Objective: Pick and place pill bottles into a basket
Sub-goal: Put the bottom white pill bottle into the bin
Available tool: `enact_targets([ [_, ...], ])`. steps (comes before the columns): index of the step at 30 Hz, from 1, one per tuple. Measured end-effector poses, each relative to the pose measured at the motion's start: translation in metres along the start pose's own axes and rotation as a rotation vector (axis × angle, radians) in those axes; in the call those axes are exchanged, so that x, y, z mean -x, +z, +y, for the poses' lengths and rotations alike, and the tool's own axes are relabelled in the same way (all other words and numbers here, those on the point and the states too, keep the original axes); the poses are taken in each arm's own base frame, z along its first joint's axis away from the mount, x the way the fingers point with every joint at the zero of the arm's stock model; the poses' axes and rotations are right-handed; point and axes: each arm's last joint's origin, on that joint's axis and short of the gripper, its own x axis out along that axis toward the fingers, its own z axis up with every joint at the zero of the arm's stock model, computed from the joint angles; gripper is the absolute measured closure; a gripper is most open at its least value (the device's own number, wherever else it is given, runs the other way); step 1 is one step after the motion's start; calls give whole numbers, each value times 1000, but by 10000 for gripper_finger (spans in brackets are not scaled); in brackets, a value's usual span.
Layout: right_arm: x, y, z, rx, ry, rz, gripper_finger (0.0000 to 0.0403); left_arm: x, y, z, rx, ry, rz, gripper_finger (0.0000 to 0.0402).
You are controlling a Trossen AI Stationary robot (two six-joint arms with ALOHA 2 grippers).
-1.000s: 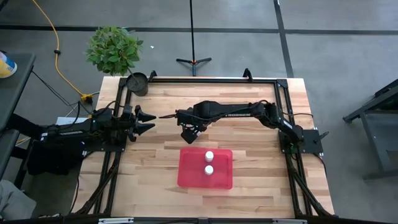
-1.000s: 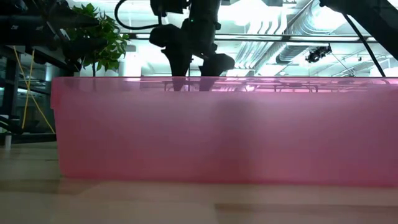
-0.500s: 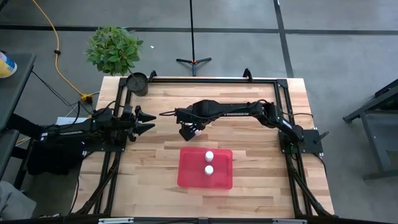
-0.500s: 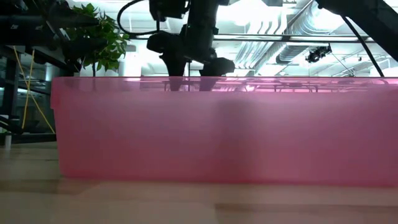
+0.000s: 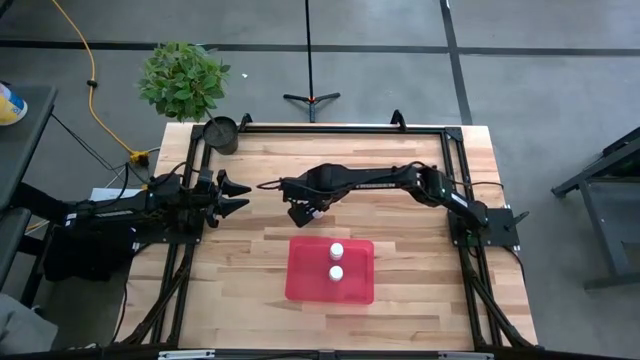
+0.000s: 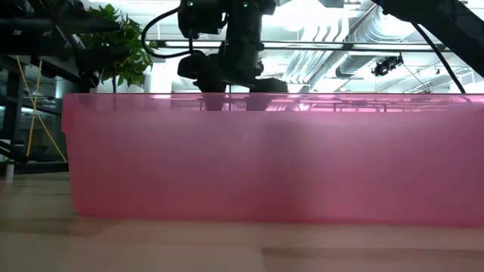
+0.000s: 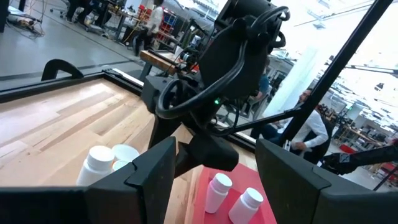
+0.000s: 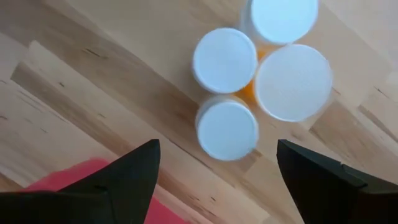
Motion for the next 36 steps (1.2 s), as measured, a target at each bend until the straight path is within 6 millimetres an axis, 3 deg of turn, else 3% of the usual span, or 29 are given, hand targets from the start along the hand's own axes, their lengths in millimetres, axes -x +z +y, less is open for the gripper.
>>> enact_targets([
  [11,-27,-1,5,-3,-9,56,91,0,0,0,1,0,0,149],
  [23,-27,2,6,4,10,26,97,0,0,0,7,0,0,149],
  [36,-27,3,5,6,20,36,195,0,0,0,14,0,0,149],
])
